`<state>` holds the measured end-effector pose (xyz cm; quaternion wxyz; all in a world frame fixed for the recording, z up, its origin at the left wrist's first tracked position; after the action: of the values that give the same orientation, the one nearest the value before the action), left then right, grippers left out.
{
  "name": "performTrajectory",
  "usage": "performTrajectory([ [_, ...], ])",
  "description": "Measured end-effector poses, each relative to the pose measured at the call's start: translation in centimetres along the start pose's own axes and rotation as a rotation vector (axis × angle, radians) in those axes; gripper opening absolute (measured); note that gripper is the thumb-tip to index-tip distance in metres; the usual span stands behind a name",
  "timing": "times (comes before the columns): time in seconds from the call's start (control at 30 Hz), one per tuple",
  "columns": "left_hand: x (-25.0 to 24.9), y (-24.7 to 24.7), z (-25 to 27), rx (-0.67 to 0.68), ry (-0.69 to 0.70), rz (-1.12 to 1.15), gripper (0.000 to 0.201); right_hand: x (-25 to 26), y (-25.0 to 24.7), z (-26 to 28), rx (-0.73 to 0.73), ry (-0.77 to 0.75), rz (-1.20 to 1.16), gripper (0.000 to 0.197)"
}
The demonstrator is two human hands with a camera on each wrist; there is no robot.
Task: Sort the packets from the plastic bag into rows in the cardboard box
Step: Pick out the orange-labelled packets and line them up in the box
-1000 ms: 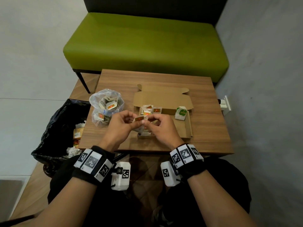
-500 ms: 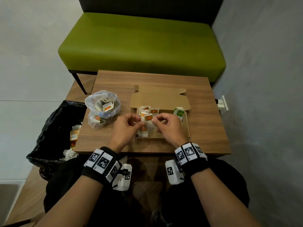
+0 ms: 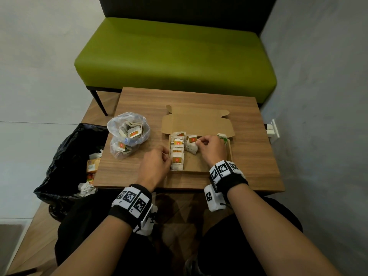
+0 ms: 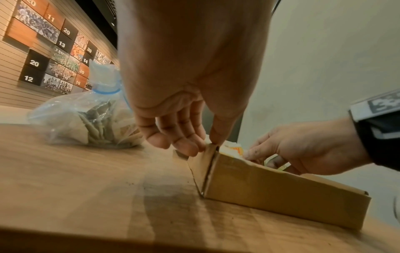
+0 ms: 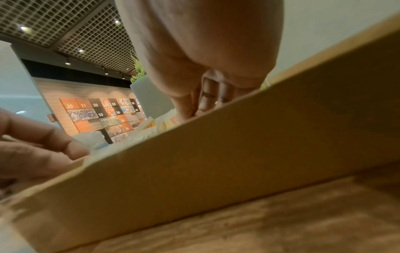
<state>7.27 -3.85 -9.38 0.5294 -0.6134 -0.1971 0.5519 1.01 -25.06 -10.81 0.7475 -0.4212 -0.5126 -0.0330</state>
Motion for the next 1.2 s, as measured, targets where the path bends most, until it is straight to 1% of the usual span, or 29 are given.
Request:
performTrajectory([
  [0.13, -0.1, -0.1, 0.0, 0.001, 0.011, -0.014, 0.021, 0.6, -0.1, 0.3, -0.065, -0.007, 0.041, 0.012],
  [0.23, -0.2, -0.1, 0.0, 0.019, 0.002, -0.034, 0.023, 1.1, -0.1, 0.4, -0.083, -0.016, 0.025, 0.010],
  [0.33, -0.2, 0.0, 0.0, 0.025, 0.007, -0.050, 0.025, 1.0, -0.3, 0.6, -0.122, 0.008, -0.011, 0.009],
  [0.43, -0.1, -0.1, 0.1, 0.029, -0.003, -0.050, 0.025, 0.9, -0.1, 0.8, -0.125, 0.020, -0.037, 0.010],
  [0.63, -0.6, -0.8, 0.6, 0.015, 0.015, -0.072, 0.026, 1.0, 0.0, 1.2, -0.117, -0.002, -0.076, 0.011],
  [0.7, -0.7, -2.2, 0.7, -0.049, 0.020, -0.091, 0.021, 1.1, -0.4, 1.4, -0.131, -0.013, -0.106, 0.013],
  [0.77, -0.1, -5.2, 0.6, -0.205, 0.015, -0.094, 0.015, 1.6, -1.1, 1.7, -0.148, -0.042, -0.115, 0.013],
  [0.83, 1.3, -8.8, 0.4, -0.396, -0.020, -0.173, 0.016, 2.3, -1.8, 2.1, -0.162, -0.082, -0.114, 0.013],
  [0.9, 3.3, -11.8, 0.1, -0.530, -0.122, -0.317, 0.022, 3.0, -2.4, 2.7, -0.182, -0.128, -0.133, 0.014],
  [0.93, 4.5, -12.8, -0.2, -0.542, -0.185, -0.347, 0.024, 3.4, -2.6, 3.0, -0.196, -0.147, -0.148, 0.015],
  [0.97, 5.7, -13.2, -0.7, -0.509, -0.242, -0.350, 0.027, 3.8, -2.5, 3.2, -0.206, -0.162, -0.162, 0.015],
  [1.03, 7.9, -12.2, -2.0, -0.352, -0.309, -0.307, 0.033, 4.6, -1.9, 3.7, -0.210, -0.195, -0.172, 0.015],
  [1.1, 8.6, -10.7, -2.5, -0.216, -0.301, -0.233, 0.037, 6.2, -0.8, 4.2, -0.182, -0.260, -0.152, 0.013],
  [1.13, 8.6, -10.3, -2.5, -0.189, -0.289, -0.194, 0.038, 7.3, 0.0, 4.5, -0.152, -0.312, -0.133, 0.014],
  [1.2, 8.3, -9.9, -2.2, -0.183, -0.269, -0.137, 0.039, 9.6, 2.0, 5.2, -0.075, -0.432, -0.081, 0.015],
])
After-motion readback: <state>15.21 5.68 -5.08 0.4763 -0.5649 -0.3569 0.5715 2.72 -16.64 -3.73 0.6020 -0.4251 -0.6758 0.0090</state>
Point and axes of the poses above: each hand's wrist, its own z-axis away from the middle knuckle, its own y-axis out of the palm, x = y × z, the point moved 10 cm from there along -z, towards the middle knuckle, and after that the axes turned 13 degrees about -z, right-handed, at the moved point
